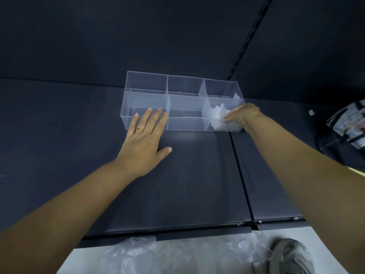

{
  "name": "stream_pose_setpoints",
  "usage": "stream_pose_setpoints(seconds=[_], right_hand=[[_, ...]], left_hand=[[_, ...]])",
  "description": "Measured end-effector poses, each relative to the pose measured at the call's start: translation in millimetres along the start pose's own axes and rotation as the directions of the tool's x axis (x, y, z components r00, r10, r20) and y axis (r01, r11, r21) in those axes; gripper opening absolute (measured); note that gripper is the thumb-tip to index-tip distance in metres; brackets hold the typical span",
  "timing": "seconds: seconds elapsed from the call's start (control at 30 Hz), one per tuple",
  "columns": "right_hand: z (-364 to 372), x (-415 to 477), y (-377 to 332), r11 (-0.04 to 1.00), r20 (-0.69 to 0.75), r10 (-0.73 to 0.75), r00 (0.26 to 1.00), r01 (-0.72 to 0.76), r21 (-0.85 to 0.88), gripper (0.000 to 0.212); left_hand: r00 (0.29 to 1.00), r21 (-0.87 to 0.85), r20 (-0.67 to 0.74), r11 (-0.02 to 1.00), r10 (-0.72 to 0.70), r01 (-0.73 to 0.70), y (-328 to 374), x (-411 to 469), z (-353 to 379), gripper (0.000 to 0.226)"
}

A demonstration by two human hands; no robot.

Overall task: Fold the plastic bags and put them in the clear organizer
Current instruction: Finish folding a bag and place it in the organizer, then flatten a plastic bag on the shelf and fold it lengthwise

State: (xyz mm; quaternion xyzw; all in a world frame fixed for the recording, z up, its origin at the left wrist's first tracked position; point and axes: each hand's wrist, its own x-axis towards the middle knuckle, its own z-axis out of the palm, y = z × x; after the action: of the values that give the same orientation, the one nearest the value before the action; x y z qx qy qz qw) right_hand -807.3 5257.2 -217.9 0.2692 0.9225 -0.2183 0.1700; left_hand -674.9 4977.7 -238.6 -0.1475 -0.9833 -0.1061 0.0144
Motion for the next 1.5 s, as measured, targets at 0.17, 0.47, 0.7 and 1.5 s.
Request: stream_pose_setpoints(seconds=[0.17,0.47,0.7,1.5], right_hand=[[5.2,-25.9,16.4,0.910,-0.149,-0.166,0.975,0.210,0.358,0.032],[82.2,-268.0,68.9,0.672,-0.247,-0.355,0.902,0.430,0.604,0.021],[181.8,-372.2,85.5,0.966,0.323,-0.235,0.917,0.183,0.184,0.077],[-10.1,-329.8,41.3,0.650,0.067,-0.321,0.945,0.168,0.741,0.059]], left_hand=[[0.998,-0.140,-0.059,0.990,-0.014,0.006,-1.7,-34.3,-2.2,0.075],[0.959,-0.092,0.102,0.958,-0.263,0.272,-44.7,-162.8,10.1,0.080],[0.975,0.058,0.075,0.977,-0.209,0.205,-50.6,-177.1,22.8,0.076],[0.876,-0.863,0.447,0.172,-0.180,0.475,4.8,-139.9,-200.9,0.025]])
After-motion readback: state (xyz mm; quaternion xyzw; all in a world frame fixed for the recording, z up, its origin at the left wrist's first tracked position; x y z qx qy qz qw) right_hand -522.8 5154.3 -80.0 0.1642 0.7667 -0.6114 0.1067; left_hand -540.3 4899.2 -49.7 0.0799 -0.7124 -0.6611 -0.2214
